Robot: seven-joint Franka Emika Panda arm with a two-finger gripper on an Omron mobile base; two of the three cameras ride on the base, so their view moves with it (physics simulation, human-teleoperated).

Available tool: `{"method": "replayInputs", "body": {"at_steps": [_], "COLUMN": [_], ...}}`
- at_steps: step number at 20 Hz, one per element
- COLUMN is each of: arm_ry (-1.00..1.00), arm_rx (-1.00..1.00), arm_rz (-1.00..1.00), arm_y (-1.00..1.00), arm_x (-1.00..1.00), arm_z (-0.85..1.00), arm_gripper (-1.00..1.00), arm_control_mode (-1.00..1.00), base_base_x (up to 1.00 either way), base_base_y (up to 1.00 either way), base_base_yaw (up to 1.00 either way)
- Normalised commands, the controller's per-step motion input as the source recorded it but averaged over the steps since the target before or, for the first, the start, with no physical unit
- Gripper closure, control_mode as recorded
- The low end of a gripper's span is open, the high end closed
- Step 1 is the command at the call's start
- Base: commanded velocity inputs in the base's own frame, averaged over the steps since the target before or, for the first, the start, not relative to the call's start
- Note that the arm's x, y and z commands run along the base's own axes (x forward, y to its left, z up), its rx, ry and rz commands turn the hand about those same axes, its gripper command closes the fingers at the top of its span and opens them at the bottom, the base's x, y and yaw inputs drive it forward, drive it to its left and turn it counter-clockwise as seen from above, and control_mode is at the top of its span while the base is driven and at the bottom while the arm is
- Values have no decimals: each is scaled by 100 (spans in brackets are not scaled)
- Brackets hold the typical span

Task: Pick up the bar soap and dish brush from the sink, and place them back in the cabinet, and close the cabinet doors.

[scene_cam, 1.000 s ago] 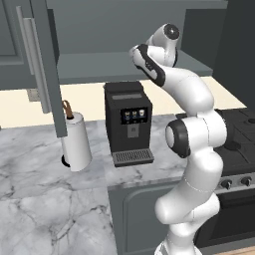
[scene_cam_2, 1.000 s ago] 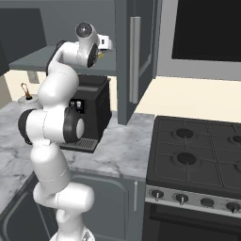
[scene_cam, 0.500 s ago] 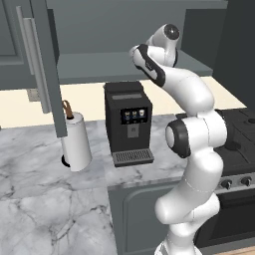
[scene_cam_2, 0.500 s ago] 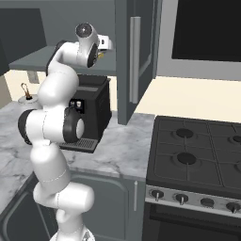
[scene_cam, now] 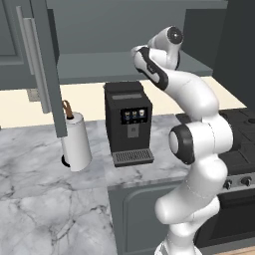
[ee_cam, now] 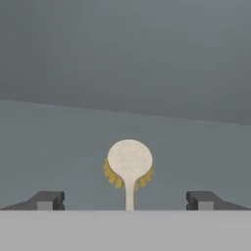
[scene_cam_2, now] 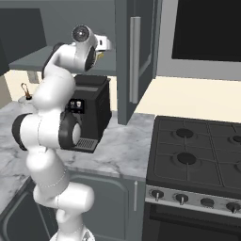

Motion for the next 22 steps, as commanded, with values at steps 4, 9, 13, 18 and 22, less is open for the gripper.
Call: {"method": "replayInputs", "body": {"at_steps": [4, 9, 13, 18, 22], "arm_ry": [-6, 0, 0, 3, 7], "arm_rx": [0, 0, 0, 0, 0], "arm_rz": [0, 0, 0, 0, -2], "arm_y": [0, -1, -7, -9, -2], "arm_x": [-37, -50, -64, -80, -78], "arm_z": [0, 0, 0, 2, 5], "arm_gripper": [-100, -100, -100, -100, -100], "arm_control_mode": [-100, -100, -100, -100, -100], "base_base_x": [0, 0, 0, 0, 0], "base_base_y": [0, 0, 0, 0, 0], "base_base_yaw": [0, 0, 0, 0, 0]}}
